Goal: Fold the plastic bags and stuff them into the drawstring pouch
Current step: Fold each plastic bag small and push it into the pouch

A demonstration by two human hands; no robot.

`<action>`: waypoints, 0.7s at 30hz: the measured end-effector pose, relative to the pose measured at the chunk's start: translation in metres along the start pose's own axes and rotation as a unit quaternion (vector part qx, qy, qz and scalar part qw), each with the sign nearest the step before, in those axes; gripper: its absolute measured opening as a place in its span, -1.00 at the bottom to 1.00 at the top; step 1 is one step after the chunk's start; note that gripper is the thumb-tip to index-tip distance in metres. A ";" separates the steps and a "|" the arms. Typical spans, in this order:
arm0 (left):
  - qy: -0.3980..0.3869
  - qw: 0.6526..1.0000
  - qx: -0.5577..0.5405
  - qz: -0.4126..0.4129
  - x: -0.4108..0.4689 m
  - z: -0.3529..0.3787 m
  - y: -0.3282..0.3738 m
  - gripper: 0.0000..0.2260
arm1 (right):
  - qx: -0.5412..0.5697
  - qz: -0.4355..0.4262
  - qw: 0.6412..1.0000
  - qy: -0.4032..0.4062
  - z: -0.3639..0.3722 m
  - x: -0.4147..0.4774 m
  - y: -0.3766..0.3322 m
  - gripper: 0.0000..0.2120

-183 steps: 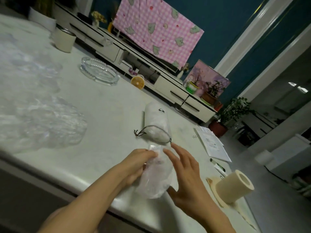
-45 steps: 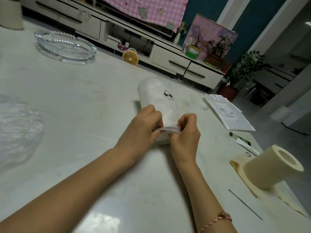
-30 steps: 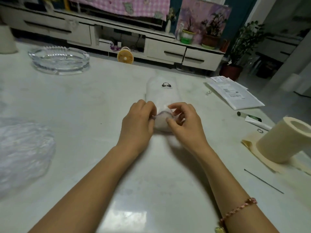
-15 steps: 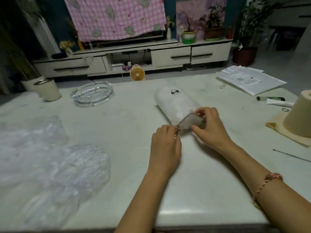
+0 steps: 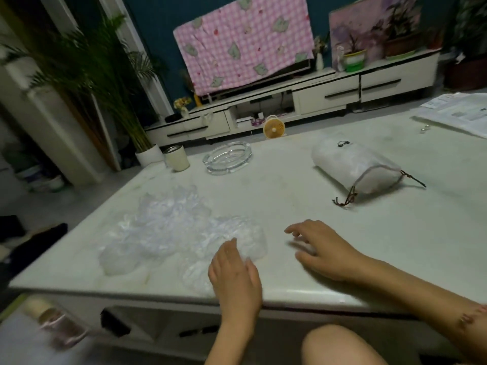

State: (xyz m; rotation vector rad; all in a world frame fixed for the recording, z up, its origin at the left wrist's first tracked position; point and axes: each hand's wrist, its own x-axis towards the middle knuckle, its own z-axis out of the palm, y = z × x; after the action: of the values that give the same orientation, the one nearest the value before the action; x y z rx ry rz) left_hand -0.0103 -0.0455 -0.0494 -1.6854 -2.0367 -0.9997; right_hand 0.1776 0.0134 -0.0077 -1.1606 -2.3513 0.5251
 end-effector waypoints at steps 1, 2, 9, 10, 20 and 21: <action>-0.005 1.000 0.002 -0.001 0.003 -0.005 -0.009 -0.81 | -0.003 0.001 1.000 -0.006 -0.001 0.007 -0.006 -0.56; -0.007 1.000 0.003 0.012 0.005 -0.009 -0.015 -0.88 | 0.004 -0.002 1.000 -0.013 -0.002 0.014 -0.011 -0.53; -0.035 0.980 -0.165 0.105 0.009 -0.027 -0.008 -0.71 | -0.083 -0.091 0.992 0.006 0.008 0.040 -0.048 -0.64; -0.064 0.981 -0.145 0.111 0.007 -0.026 -0.011 -0.67 | -0.082 -0.096 0.992 0.021 0.006 0.039 -0.048 -0.73; -0.141 0.985 -0.089 0.038 0.029 -0.008 -0.041 -0.77 | 0.012 0.043 0.999 0.013 -0.058 0.029 -0.017 -0.93; -0.140 0.985 -0.096 0.035 0.032 -0.012 -0.038 -0.74 | 0.028 0.053 0.998 0.003 -0.062 0.029 -0.017 -0.87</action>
State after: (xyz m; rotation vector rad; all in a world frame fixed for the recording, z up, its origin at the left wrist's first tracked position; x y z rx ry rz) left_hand -0.0568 -0.0326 -0.0327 -2.0867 -2.0881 -1.0115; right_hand 0.1856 0.0352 0.0589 -1.2656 -2.2651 0.6191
